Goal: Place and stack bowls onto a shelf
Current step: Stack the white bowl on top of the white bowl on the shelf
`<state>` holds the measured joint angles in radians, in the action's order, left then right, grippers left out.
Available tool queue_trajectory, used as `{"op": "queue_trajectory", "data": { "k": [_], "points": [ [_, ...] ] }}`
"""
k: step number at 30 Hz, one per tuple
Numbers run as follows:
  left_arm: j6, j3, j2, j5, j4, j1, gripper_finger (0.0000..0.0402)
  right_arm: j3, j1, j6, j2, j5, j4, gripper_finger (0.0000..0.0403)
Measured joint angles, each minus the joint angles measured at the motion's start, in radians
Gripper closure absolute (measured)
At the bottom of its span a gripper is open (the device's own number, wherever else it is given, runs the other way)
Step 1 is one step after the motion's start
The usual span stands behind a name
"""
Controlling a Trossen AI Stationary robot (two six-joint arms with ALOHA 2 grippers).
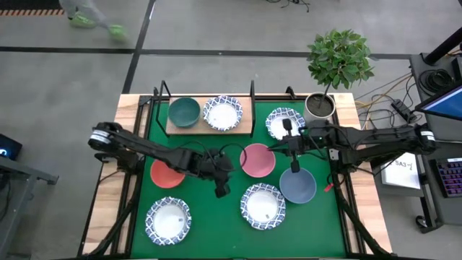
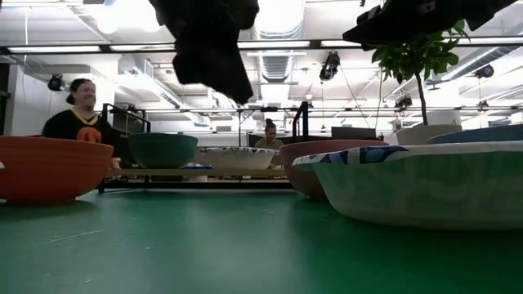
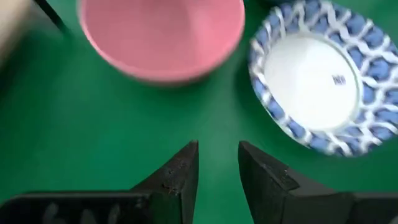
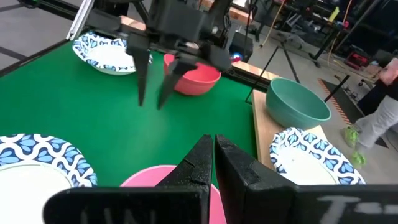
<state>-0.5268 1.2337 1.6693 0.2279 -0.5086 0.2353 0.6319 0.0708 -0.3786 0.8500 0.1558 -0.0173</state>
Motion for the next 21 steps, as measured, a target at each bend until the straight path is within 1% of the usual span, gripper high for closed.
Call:
{"op": "queue_trajectory", "data": {
  "k": [5, 8, 10, 13, 18, 21],
  "points": [
    [-0.202, 0.030, 0.010, -0.192, -0.135, 0.027, 0.0306, 0.000, 0.000, -0.010, 0.025, 0.000, -0.034, 0.0394],
    [-0.298, 0.036, 0.002, -0.279, -0.197, 0.066, 0.0306, 0.000, 0.000, -0.012, 0.035, 0.000, -0.067, 0.0394],
    [-0.336, 0.046, -0.004, -0.301, -0.251, 0.108, 0.0306, 0.000, 0.000, -0.017, 0.038, 0.001, -0.089, 0.0394],
    [-0.404, 0.051, -0.008, -0.301, -0.316, 0.173, 0.0306, 0.000, 0.000, -0.028, 0.042, 0.001, -0.113, 0.0394],
    [-0.586, 0.050, -0.008, -0.308, -0.390, 0.249, 0.0306, 0.000, 0.000, -0.039, 0.042, 0.001, -0.161, 0.0394],
    [-0.676, 0.055, -0.009, -0.363, -0.394, 0.281, 0.0306, 0.000, 0.000, -0.042, 0.042, 0.001, -0.201, 0.0394]
  ]
}}
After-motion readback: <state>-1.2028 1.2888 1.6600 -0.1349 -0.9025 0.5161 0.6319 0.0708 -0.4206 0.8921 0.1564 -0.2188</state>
